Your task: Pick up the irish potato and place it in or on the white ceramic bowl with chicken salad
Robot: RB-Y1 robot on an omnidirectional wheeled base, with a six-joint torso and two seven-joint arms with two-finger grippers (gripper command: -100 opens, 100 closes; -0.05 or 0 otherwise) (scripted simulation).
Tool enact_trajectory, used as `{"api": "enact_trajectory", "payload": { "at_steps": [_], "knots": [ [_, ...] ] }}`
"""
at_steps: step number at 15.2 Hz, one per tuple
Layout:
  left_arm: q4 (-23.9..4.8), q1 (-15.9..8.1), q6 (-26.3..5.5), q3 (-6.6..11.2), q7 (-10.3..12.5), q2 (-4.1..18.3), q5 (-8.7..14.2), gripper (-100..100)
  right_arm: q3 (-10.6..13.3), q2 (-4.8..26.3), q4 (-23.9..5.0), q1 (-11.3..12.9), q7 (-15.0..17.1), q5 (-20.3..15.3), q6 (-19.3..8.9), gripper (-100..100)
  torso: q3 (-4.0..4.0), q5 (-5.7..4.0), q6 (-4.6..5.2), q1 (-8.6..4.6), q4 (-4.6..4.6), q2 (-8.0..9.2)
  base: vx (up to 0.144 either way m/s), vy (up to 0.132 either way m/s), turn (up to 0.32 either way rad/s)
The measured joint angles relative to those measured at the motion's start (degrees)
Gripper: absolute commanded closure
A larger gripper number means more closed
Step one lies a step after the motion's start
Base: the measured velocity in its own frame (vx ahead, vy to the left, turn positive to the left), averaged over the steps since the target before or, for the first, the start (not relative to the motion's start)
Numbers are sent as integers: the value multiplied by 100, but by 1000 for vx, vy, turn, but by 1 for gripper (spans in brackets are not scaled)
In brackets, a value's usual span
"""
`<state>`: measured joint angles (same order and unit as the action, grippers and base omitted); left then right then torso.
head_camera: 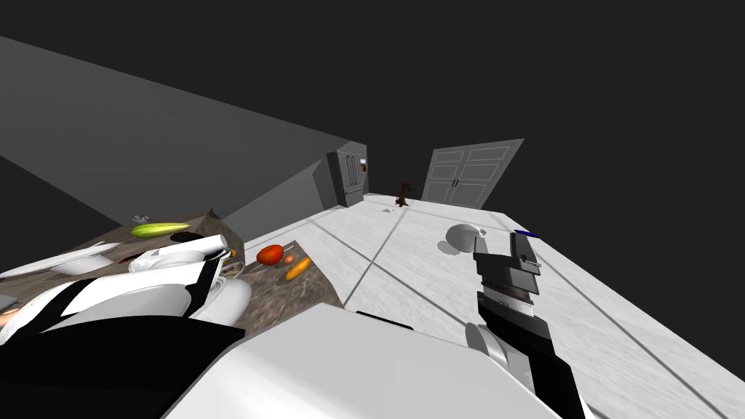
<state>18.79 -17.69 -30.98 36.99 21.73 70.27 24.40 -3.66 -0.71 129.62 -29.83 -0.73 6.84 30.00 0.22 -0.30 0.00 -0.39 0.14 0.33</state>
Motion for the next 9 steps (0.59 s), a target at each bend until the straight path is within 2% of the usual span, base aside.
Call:
{"api": "enact_trajectory", "payload": {
  "at_steps": [2, 3, 4, 5, 6, 7, 8, 9],
  "knots": [
    [-767, -509, 154, -79, -397, 307, 77, -100, 0, 0, 0, 0, 0, 0, 0, 0, 0, 0, -1, 0, 0, -1, -9, 4, -29],
    [-976, -648, 185, -101, -468, 339, 33, -100, 0, 0, 0, 0, 0, 0, 0, 0, -1, 3, -2, 1, -1, -1, 0, 0, 0],
    [-798, -484, 63, -43, -355, 248, 17, -100, 0, 0, 0, 0, 0, 0, 0, 0, -1, 6, -4, 2, -1, -1, -2, -3, 18],
    [-1114, -741, 121, -61, -441, 343, 24, -100, 0, 0, 0, 0, 0, 0, 0, 0, -2, 1, -1, 1, -1, -3, 0, 0, 0],
    [-1040, -653, 78, -27, -423, 294, 32, -100, 0, 0, 0, 0, 0, 0, 0, 0, -2, 5, -3, 1, -1, -3, 0, 0, 0],
    [-1265, -833, 98, -37, -475, 353, 25, -100, 0, 0, 0, 0, 0, 0, 0, 0, -3, 2, -1, 1, -1, -5, 0, 0, 0],
    [-1080, -677, -3, -7, -397, 267, 23, -100, 0, 0, 0, 0, 0, 0, 0, 0, -3, 6, -3, 2, -2, -4, 0, 0, 0],
    [-1084, -638, -68, 3, -318, 240, 20, -100, 0, 0, 0, 0, 0, 0, 0, 0, -3, 4, -3, 3, -1, -4, 0, 0, 0]
  ]
}}
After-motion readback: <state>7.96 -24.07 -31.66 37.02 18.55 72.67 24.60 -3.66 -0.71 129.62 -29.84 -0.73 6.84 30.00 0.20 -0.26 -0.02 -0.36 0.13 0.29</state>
